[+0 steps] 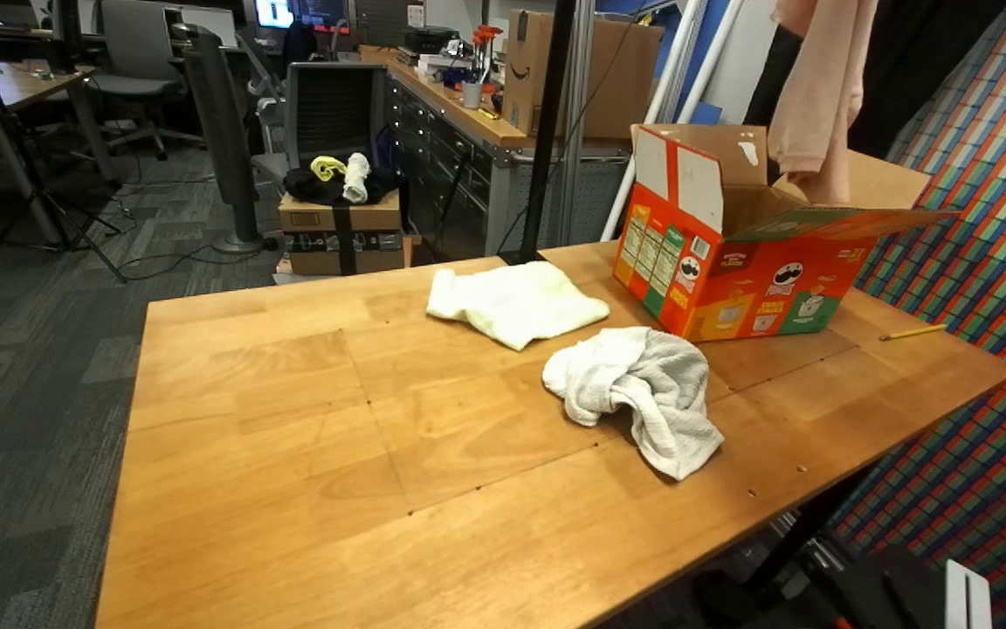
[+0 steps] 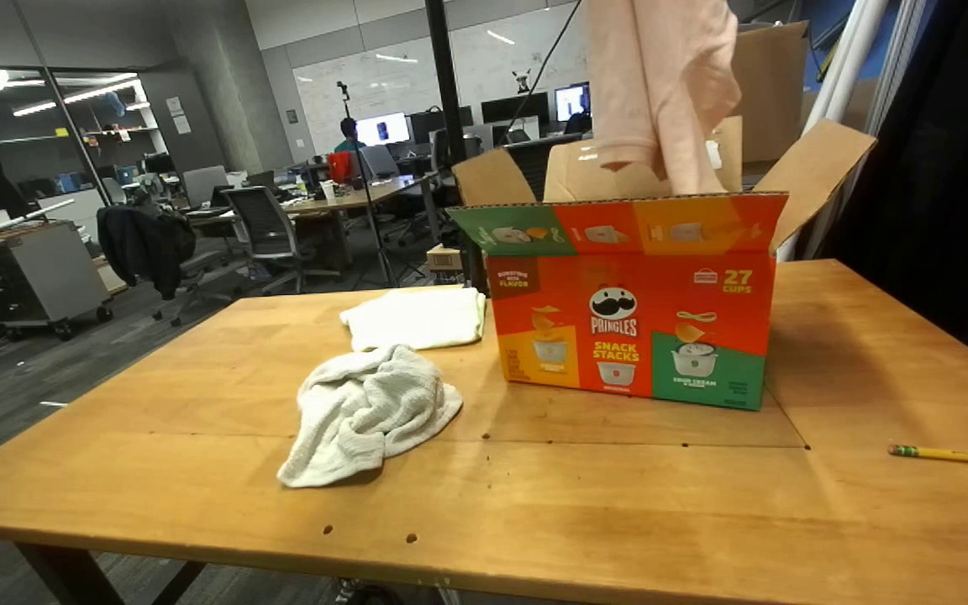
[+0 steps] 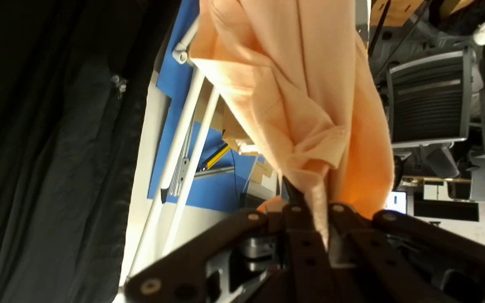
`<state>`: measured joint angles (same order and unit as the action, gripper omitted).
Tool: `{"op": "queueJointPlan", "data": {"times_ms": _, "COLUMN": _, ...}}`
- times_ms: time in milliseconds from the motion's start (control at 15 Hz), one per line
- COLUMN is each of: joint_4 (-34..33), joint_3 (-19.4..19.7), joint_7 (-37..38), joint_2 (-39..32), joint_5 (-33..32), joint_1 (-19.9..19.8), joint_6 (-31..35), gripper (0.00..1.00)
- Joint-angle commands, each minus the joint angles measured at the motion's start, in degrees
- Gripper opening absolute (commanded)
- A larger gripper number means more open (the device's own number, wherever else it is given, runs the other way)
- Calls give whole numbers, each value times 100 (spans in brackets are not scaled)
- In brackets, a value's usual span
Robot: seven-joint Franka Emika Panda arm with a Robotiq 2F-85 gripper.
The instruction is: Place the peach t-shirt inside the box
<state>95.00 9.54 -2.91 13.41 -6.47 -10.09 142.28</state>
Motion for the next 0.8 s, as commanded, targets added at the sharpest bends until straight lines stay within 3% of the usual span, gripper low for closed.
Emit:
{"op": "queueJointPlan", "data": {"times_ms": 0, "joint_4": 1230, "joint_3": -55, "joint_7": 21, "joint_2": 542, "joint_5": -89, "joint_1": 15, "joint_6": 270, "gripper": 1}}
{"op": "queueJointPlan", "data": {"times_ms": 333, "joint_4": 2504, "joint_3": -29, "joint_7": -26, "joint_2": 854, "joint_5": 4, "joint_1": 19, "joint_6": 115, "gripper": 1}}
{"op": "queueJointPlan", "data": {"times_ms": 733, "joint_4": 3391, "joint_3": -59, "joint_7": -208, "joint_2": 1101, "joint_5": 14, "joint_1": 92, "joint_6": -187, "gripper": 1}}
